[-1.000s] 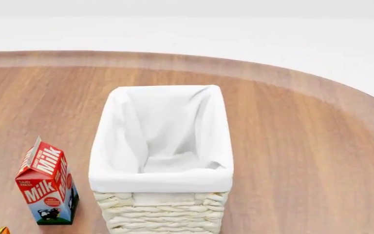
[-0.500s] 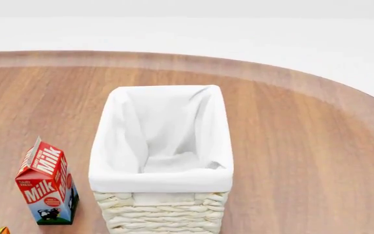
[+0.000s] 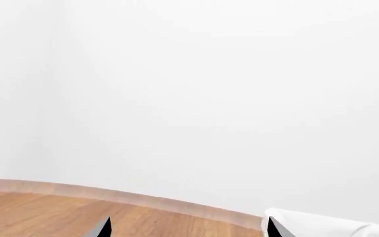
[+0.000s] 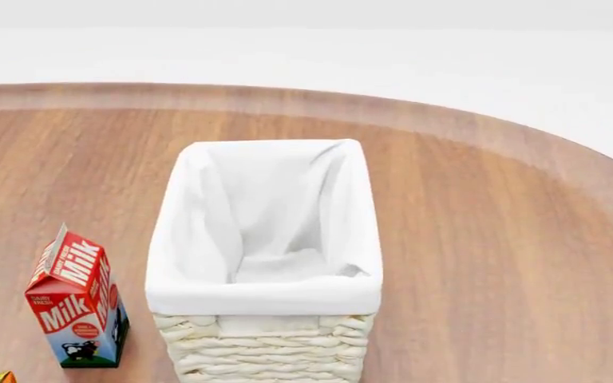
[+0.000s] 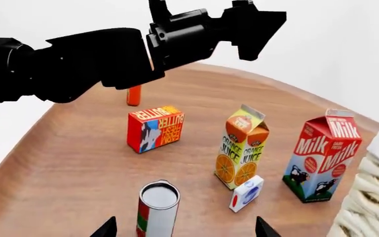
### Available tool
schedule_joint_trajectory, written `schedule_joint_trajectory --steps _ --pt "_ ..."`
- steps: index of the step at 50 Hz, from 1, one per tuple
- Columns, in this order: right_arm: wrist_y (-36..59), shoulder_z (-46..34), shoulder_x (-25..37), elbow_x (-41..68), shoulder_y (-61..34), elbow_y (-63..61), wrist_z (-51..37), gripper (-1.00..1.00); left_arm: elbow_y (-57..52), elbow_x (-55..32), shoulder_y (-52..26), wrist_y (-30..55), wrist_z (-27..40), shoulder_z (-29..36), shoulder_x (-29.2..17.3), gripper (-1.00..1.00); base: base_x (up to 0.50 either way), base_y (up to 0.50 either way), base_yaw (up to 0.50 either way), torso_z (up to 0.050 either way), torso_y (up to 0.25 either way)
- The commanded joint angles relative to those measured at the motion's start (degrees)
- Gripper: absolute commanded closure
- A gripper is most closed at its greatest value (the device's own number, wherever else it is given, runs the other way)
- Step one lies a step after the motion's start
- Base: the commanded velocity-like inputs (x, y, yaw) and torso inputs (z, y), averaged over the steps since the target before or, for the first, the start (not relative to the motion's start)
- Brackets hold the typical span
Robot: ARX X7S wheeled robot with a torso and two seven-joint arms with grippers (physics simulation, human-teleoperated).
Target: Pick up the alphabet soup, and put it in the basket.
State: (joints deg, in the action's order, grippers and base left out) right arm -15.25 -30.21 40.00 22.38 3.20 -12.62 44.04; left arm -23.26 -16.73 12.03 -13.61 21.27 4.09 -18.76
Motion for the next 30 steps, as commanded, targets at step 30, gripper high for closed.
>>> schedule_joint_trajectory --steps 30 --pt "1.9 -3.0 -2.6 -9.6 -0.7 5.4 -3.4 -1.0 -0.3 -0.1 0.0 -0.1 0.7 0.5 -0.6 -1.0 0.0 0.0 0.0 0.0 0.0"
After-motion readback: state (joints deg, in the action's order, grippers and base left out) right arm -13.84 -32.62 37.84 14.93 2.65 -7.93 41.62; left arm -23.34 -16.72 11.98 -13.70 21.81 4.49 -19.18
